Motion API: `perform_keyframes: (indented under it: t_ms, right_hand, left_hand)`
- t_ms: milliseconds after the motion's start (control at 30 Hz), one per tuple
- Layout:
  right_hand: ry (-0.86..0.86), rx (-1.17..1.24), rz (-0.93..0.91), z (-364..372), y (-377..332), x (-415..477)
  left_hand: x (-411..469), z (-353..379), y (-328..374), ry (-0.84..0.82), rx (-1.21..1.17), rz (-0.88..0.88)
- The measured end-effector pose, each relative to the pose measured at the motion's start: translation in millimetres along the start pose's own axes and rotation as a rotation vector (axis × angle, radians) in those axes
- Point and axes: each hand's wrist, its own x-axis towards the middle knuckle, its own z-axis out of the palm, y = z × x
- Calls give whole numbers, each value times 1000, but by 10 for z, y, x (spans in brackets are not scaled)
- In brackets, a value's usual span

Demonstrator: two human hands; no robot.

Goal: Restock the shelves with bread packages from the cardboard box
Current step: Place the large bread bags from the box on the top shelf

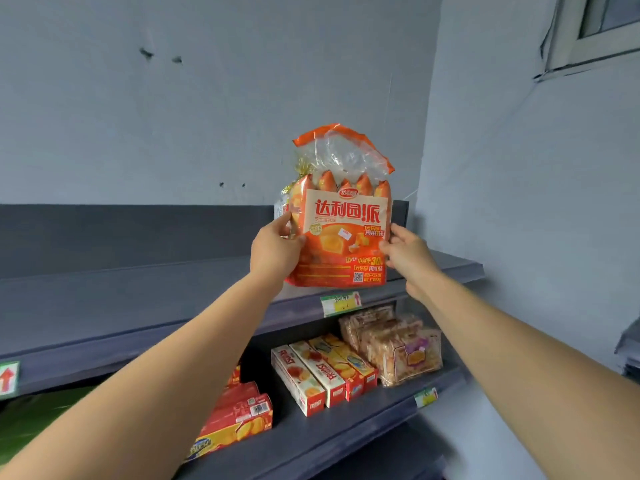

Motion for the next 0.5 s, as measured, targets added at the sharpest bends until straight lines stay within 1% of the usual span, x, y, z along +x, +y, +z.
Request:
perform_keyframes:
  t_ms: [267, 500]
  right_hand:
    - [-78, 59, 32, 33, 322, 712]
    - [-174, 82, 58, 62, 529, 1046]
  left_hand:
    - [504, 372, -249, 29, 2, -28]
    - [596, 554, -460, 78, -1, -98]
